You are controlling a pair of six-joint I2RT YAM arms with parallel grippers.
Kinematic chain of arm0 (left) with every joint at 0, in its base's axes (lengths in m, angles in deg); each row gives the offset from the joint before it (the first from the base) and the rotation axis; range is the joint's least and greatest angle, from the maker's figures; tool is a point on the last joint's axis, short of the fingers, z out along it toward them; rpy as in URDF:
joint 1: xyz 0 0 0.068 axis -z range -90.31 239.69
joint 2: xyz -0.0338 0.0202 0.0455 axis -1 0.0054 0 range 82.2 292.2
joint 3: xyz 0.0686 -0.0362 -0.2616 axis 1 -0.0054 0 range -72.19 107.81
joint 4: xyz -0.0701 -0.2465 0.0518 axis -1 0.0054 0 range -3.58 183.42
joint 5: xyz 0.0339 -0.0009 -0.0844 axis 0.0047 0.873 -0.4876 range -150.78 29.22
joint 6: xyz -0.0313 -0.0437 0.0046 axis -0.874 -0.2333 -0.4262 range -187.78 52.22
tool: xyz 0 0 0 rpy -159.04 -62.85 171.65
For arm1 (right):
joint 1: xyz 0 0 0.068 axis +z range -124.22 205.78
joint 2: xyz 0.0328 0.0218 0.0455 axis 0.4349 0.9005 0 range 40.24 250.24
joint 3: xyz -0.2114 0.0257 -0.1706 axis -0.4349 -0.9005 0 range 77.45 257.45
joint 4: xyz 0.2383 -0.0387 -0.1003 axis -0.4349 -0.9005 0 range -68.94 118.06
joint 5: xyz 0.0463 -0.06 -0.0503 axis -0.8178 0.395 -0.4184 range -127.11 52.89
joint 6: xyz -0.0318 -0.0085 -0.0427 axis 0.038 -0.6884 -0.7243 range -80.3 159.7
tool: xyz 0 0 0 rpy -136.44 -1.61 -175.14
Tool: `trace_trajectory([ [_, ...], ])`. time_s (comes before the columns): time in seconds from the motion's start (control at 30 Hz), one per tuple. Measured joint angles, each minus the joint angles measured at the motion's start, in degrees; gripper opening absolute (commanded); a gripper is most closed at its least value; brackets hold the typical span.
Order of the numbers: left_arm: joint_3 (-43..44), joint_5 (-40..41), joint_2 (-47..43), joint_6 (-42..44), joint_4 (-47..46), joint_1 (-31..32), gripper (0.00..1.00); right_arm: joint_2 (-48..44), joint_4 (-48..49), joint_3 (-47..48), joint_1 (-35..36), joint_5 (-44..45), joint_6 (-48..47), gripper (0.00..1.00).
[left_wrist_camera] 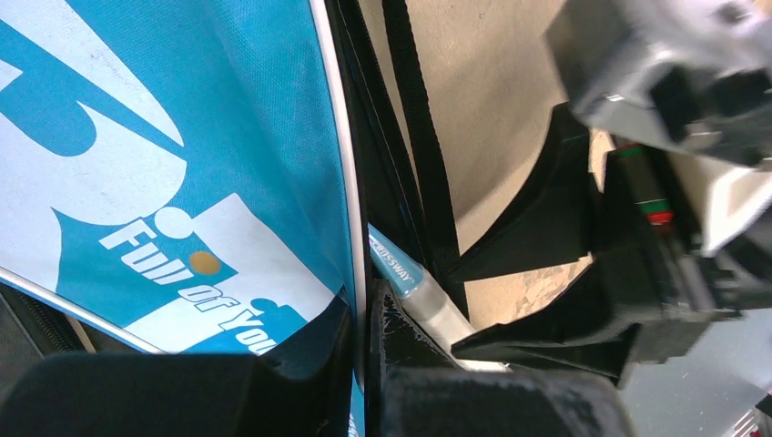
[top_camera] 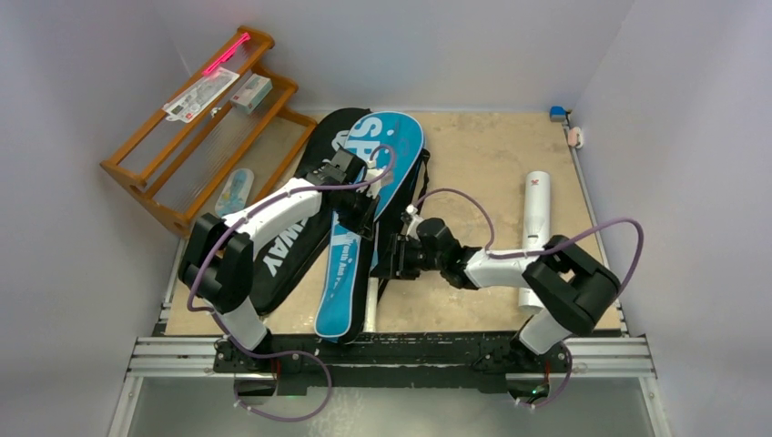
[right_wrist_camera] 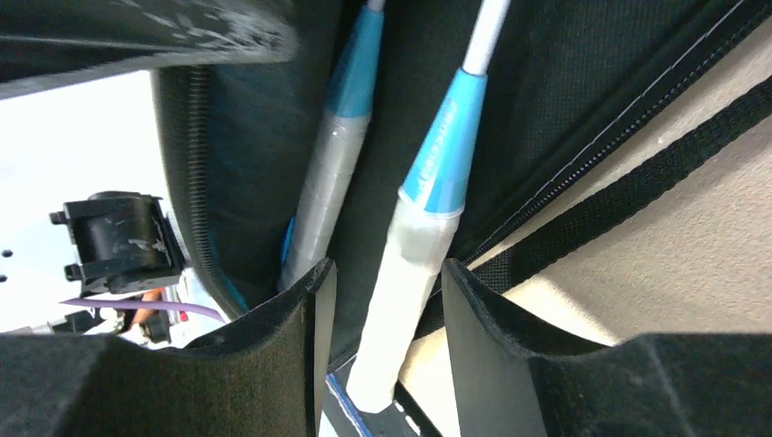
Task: Pack up the badminton gear
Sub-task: Place the racket in the racket bag.
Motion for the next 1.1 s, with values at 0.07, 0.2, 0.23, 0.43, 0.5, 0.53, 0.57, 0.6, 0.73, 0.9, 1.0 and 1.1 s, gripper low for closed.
trace_trajectory([
  [0.07,0.0,-0.1,0.0,0.0,0.0,0.0,0.0,1.9,1.3,0.0,0.7,-0.4,0.7,0.49],
  [0.2,0.0,-0.1,0.0,0.0,0.0,0.0,0.0,4.8,2.6,0.0,1.4,-0.5,1.8,0.5],
  [0.23,0.0,-0.1,0.0,0.0,0.0,0.0,0.0,5.3,2.8,0.0,1.5,-0.5,1.9,0.5],
  [0.43,0.0,-0.3,0.0,0.0,0.0,0.0,0.0,8.0,4.9,0.2,2.0,-0.7,2.8,0.38],
  [0.5,0.0,-0.4,0.0,0.0,0.0,0.0,0.0,8.2,5.5,0.2,2.1,-0.9,3.3,0.3],
  [0.53,0.0,-0.5,0.0,0.0,0.0,0.0,0.0,8.2,5.6,0.2,2.1,-0.9,3.5,0.26],
  [0.57,0.0,-0.5,0.0,0.0,0.0,0.0,0.0,8.1,5.8,0.2,2.1,-1.0,3.8,0.23],
  [0.6,0.0,-0.6,0.0,0.0,0.0,0.0,0.0,8.0,5.9,0.2,2.1,-1.0,3.9,0.2],
  [0.73,0.0,-1.2,0.0,0.0,-0.1,0.0,0.0,7.0,4.8,0.3,2.1,-1.0,4.9,0.16],
  [0.9,0.0,-1.6,0.0,0.0,-0.1,0.0,0.0,6.4,3.7,1.9,2.1,-1.5,5.2,0.15],
  [1.0,0.0,-1.8,0.0,0.0,-0.1,0.0,0.0,6.4,3.5,2.7,2.1,-2.1,5.6,0.15],
  [1.1,0.0,-2.3,0.0,0.0,-0.1,-0.1,0.0,6.6,3.5,3.3,2.1,-2.3,6.0,0.15],
])
